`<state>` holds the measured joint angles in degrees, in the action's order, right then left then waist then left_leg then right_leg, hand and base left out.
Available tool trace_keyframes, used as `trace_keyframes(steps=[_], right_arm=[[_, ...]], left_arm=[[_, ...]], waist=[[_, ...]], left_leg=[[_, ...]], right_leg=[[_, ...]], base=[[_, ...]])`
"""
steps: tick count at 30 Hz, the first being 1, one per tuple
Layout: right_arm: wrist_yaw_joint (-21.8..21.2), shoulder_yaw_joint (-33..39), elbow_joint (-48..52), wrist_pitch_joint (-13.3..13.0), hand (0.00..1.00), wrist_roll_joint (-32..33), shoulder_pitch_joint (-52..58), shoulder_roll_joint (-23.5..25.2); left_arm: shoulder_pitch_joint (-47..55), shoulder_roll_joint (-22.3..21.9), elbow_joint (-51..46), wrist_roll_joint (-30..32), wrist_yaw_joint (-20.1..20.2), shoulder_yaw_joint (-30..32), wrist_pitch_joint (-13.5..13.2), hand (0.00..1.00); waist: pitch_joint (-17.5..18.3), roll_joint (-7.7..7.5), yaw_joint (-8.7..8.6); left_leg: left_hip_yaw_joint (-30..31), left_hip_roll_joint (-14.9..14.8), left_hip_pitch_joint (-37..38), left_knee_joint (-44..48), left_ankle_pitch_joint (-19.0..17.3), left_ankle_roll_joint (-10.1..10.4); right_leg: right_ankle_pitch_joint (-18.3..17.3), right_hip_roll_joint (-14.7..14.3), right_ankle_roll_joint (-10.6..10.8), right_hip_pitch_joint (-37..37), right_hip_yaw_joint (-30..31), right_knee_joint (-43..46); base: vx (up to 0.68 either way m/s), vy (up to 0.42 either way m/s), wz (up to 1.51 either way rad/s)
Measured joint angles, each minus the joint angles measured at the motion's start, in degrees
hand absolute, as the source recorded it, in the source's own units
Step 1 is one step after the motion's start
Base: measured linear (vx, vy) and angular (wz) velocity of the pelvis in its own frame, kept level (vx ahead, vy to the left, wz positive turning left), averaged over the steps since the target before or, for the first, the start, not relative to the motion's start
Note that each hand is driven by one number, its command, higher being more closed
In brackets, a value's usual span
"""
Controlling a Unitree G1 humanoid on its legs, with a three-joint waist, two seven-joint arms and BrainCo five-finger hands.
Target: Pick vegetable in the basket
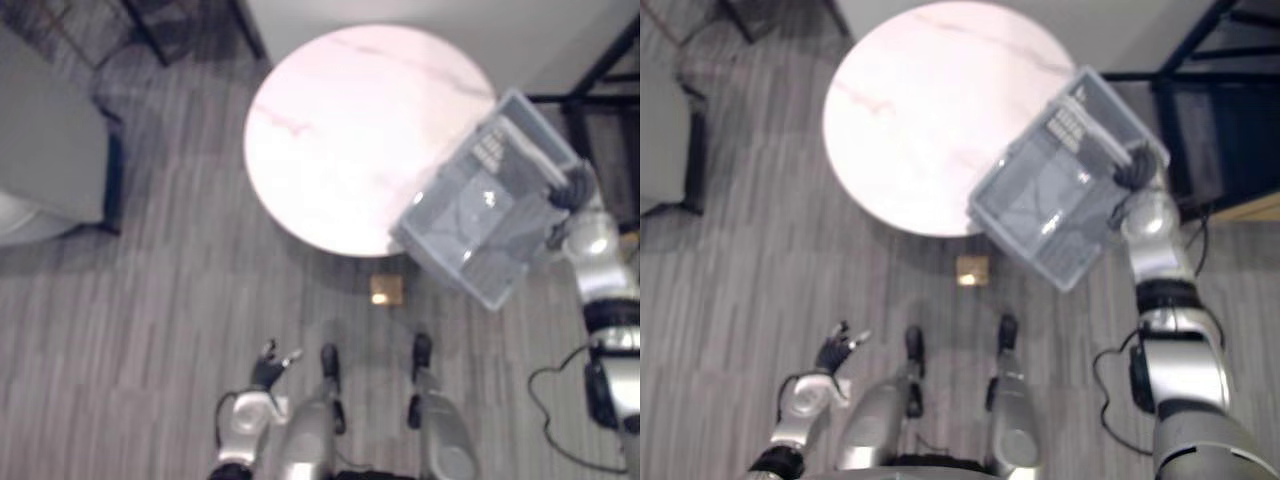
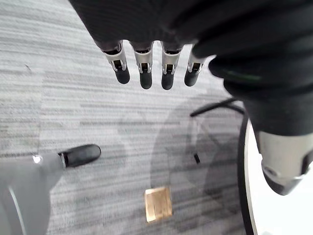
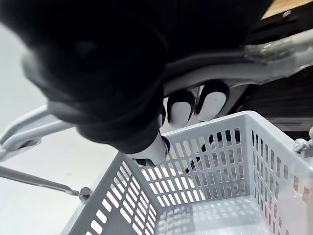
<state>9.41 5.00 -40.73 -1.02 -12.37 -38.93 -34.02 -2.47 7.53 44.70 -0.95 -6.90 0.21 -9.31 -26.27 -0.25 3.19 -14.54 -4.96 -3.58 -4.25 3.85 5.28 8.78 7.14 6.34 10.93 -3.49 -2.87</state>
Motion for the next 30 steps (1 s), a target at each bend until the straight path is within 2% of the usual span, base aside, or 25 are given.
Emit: trace_keyframes(steps=[1,4,7,8,9,10,12,13,14,15,16,17,20,21,22,23,24,25,26,27,28,29,30], right_arm=[[0.02,2.28,2.5,0.32,1.0,0.07,4.97,1.91],[0.22,6.39,7.95,1.03,1.0,0.18,15.79,5.04],[0.39,8.31,10.79,1.36,1.0,0.31,21.61,6.39],[0.36,8.37,11.51,1.4,1.0,1.23,23.15,7.08],[0.28,8.67,11.98,1.39,1.0,1.38,24.05,8.29],[0.28,8.73,11.99,1.33,1.0,1.72,24.68,9.05],[-0.09,8.71,11.93,1.0,1.0,3.89,27.75,12.92],[-0.3,8.69,11.59,0.96,1.0,3.94,28.14,13.78],[-0.68,8.66,10.57,0.71,1.0,4.0,28.63,15.27],[-1.1,8.66,10.02,0.62,1.0,4.43,29.44,16.04],[-1.29,8.71,9.29,0.46,1.0,4.85,30.75,17.18],[-1.41,8.74,9.1,0.44,1.0,5.43,31.67,17.65],[-2.51,11.12,8.3,0.6,1.0,5.74,37.57,20.06],[-2.58,11.76,8.28,0.68,1.0,5.74,39.02,20.43],[-2.49,13.35,8.19,0.69,1.0,6.1,41.36,22.34],[-2.55,13.57,7.93,0.68,1.0,6.35,42.16,23.19],[-2.57,13.54,7.54,0.67,1.0,6.76,43.53,24.54],[-2.47,13.38,6.71,0.67,1.0,7.48,44.75,25.88],[-2.39,13.32,6.12,0.71,1.0,8.27,45.41,26.39],[-2.12,13.0,5.49,0.76,1.0,8.97,46.45,26.92],[-1.62,12.93,4.51,0.75,1.0,9.45,46.6,27.15],[-1.22,12.68,3.12,0.73,1.0,10.23,46.52,27.1],[-1.11,12.5,2.3,0.71,1.0,10.24,46.47,27.03]], left_arm=[[0.45,0.02,0.0,0.02,0.54,-0.03,0.05,0.0],[1.03,0.27,0.02,1.03,1.16,-0.01,0.59,0.0],[1.88,0.99,0.07,2.23,1.81,0.08,0.74,0.0],[2.68,1.56,0.12,2.3,2.18,0.39,0.78,0.0],[3.44,1.9,0.25,2.36,2.41,1.29,1.01,0.0],[3.86,2.03,0.56,2.37,2.48,1.54,1.12,0.0],[5.47,2.51,1.52,2.39,2.81,2.92,1.25,0.0],[5.8,2.79,1.79,2.4,2.91,3.38,1.27,0.0],[6.32,2.84,2.96,2.43,3.02,4.47,1.43,0.0],[6.37,2.68,3.76,2.56,3.09,4.76,2.0,0.0],[6.31,2.75,4.3,3.51,3.28,4.76,2.36,0.0],[6.27,2.8,4.87,3.73,3.38,4.8,2.41,0.0],[4.92,-0.29,6.48,4.66,3.95,5.79,2.55,0.0],[4.47,-1.25,6.78,5.05,4.06,5.8,2.5,0.0],[4.0,-2.22,6.97,6.21,4.39,5.97,2.52,0.0],[4.03,-2.34,6.98,6.29,4.41,6.29,2.52,0.0],[4.16,-2.49,6.98,6.29,4.38,6.5,2.58,0.0],[5.47,-2.52,7.06,6.26,4.19,6.57,2.64,0.0],[6.32,-2.45,7.36,6.25,4.06,6.54,2.64,0.0],[7.15,-2.89,8.01,6.25,3.87,6.44,2.66,0.0],[7.43,-3.35,8.61,6.09,3.66,6.44,2.8,0.0],[7.48,-3.65,9.2,5.64,3.22,6.43,2.96,0.0],[7.61,-3.76,9.25,5.58,2.91,6.42,3.0,0.0]], waist=[[0.95,-1.47,-1.12],[4.27,-4.27,-2.99],[6.68,-5.26,-3.56],[7.37,-5.5,-3.77],[7.51,-5.35,-3.96],[7.77,-5.22,-4.19],[10.1,-4.99,-4.31],[10.53,-5.16,-4.18],[11.08,-5.09,-3.82],[11.74,-4.81,-3.51],[12.52,-4.93,-3.45],[12.69,-4.93,-3.47],[14.39,-1.75,-5.36],[14.87,-1.08,-5.84],[15.12,-0.59,-7.28],[15.17,-0.7,-7.67],[15.39,-0.89,-7.45],[15.55,-0.27,-7.15],[15.66,0.14,-7.19],[15.68,0.28,-7.03],[15.72,0.9,-6.8],[15.65,0.9,-5.99],[15.55,0.85,-5.39]], left_leg=[[-0.48,-0.2,0.91,-0.02,-0.23,0.22],[-3.12,-0.75,3.16,0.26,-1.59,0.52],[-7.44,-1.32,5.76,0.84,-3.19,0.66],[-10.34,-1.62,7.42,1.51,-4.15,0.68],[-13.65,-2.22,9.38,2.54,-5.26,0.71],[-15.18,-2.85,10.11,3.41,-6.07,1.01],[-21.37,-6.4,11.19,7.18,-9.15,2.37],[-23.13,-6.67,12.03,8.19,-9.9,2.97],[-26.78,-7.94,13.41,9.26,-10.6,3.33],[-29.36,-8.7,14.44,9.42,-10.82,3.65],[-32.09,-9.2,15.43,9.43,-10.97,3.87],[-32.94,-9.39,16.13,9.41,-11.1,4.2],[-36.47,-11.7,18.84,9.39,-10.29,5.13],[-37.21,-11.72,19.16,9.49,-9.6,5.6],[-38.62,-12.18,20.18,11.91,-8.17,6.24],[-39.01,-13.38,20.11,15.25,-8.18,6.24],[-39.43,-16.15,19.77,22.67,-7.96,6.03],[-37.46,-21.13,18.57,33.87,-6.08,3.68],[-35.14,-23.45,17.43,39.47,-4.16,1.17],[-28.5,-25.47,13.45,48.94,-6.85,-2.2],[-19.24,-23.1,8.11,54.39,-11.07,-1.42],[-13.0,-19.65,5.09,55.59,-13.67,-0.23],[-9.73,-17.79,3.71,55.29,-14.99,0.21]], right_leg=[[-0.02,-0.24,-0.09,-0.6,0.34,0.01],[0.19,-0.96,-0.38,-1.26,2.81,0.45],[0.03,-1.44,-0.32,-1.25,5.24,1.21],[-2.37,-0.46,-1.0,-1.26,2.0,1.88],[-5.14,1.47,-2.46,-1.01,-7.16,4.23],[-6.72,2.43,-3.41,-1.06,-11.48,5.47],[-10.74,6.35,-8.37,-1.21,-29.57,10.74],[-11.61,7.58,-9.7,-1.39,-34.07,12.07],[-12.37,9.22,-10.88,-2.69,-41.98,14.27],[-12.81,9.67,-11.59,-3.1,-45.94,15.49],[-11.89,9.96,-11.0,-3.11,-48.55,16.52],[-10.02,9.72,-10.24,-3.08,-48.56,16.55],[-10.19,6.28,-10.16,-2.56,-45.24,17.19],[-10.4,5.98,-10.02,-2.15,-44.19,17.39],[-11.54,5.5,-9.48,-1.91,-42.09,18.25],[-11.81,5.08,-9.38,-2.05,-40.7,18.14],[-11.94,4.02,-9.51,-2.5,-38.5,17.44],[-12.3,1.63,-9.41,-4.09,-35.44,15.24],[-12.37,0.4,-9.36,-4.82,-33.9,13.82],[-12.69,-1.78,-9.83,-5.36,-30.4,12.57],[-12.74,-3.35,-9.94,-5.8,-26.57,11.69],[-12.77,-4.51,-10.08,-6.55,-23.43,10.85],[-12.77,-5.26,-10.08,-7.29,-21.22,10.39]], base=[[0.07,-0.02,-0.27],[0.08,-0.007,-0.42],[0.06,0.01,-0.82],[0.02,0.01,-1.25],[0.01,0.021,-1.31],[0.02,0.043,-1.37],[0.06,0.023,-1.39],[0.14,0.027,-1.57],[0.15,0.011,-1.46],[0.18,-0.024,-1.66],[0.13,-0.07,-1.19],[0.15,-0.1,-1.1],[0.14,-0.094,-0.68],[0.11,-0.044,-0.71],[0.08,-0.036,-0.63],[0.07,-0.078,-0.88],[0.04,-0.085,-1.17],[0.05,-0.095,-1.31],[0.04,-0.068,-1.55],[0.07,-0.038,-1.58],[0.09,0.016,-1.86],[0.08,0.031,-1.62],[0.07,0.049,-1.79]])
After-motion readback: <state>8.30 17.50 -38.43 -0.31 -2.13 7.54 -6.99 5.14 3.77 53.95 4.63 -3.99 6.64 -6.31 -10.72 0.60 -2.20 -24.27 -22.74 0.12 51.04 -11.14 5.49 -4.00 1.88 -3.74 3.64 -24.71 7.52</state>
